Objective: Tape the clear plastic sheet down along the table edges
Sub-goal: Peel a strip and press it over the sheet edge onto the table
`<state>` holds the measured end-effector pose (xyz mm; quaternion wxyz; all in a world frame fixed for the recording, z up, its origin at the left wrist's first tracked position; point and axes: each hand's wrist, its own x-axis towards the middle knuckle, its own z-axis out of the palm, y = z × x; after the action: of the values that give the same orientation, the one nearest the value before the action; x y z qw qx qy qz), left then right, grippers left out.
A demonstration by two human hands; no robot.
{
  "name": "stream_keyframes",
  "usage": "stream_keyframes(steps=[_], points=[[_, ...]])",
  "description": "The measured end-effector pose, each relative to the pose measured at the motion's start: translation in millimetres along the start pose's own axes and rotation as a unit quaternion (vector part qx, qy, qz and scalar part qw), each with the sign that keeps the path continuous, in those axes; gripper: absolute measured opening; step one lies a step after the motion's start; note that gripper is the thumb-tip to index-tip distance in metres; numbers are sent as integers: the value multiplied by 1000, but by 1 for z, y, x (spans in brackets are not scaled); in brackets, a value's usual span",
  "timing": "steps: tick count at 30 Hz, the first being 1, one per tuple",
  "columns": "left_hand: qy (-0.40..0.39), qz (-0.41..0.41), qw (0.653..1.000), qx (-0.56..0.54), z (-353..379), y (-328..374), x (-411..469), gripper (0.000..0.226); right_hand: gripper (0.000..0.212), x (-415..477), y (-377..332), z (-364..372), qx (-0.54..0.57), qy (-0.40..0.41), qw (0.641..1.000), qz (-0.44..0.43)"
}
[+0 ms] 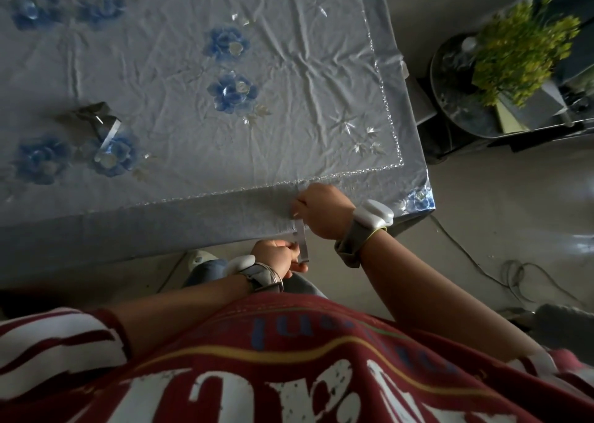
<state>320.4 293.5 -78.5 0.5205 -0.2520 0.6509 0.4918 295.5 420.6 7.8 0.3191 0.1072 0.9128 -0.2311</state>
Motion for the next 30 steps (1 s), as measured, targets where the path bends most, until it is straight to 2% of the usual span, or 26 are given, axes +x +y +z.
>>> stream_keyframes(steps=[4,6,10,14,18,21,24,30], points=[[-11,1,1000,6,-3,-1,6,6,30,1,-1,2,-21,6,1000,-6],[-15,-1,1000,-1,-2,1,7,8,30,1,-2,2,-37,18,999,-16],[32,36,999,-7,8,3,7,11,31,2,5,1,-38,31,998,-38],[96,90,991,-13,10,-1,4,11,32,0,15,7,11,56,996,-67],[87,66,990,-88,11,-2,4,12,21,-7,29,21,98,109,986,-82],[65,57,991,-100,11,-4,4,11,27,-9,38,23,183,183,964,-54],[43,40,995,-82,10,-2,6,14,26,-11,49,23,189,225,955,-43],[54,20,996,-70,15,-1,16,27,23,-18,53,39,173,281,943,-51]])
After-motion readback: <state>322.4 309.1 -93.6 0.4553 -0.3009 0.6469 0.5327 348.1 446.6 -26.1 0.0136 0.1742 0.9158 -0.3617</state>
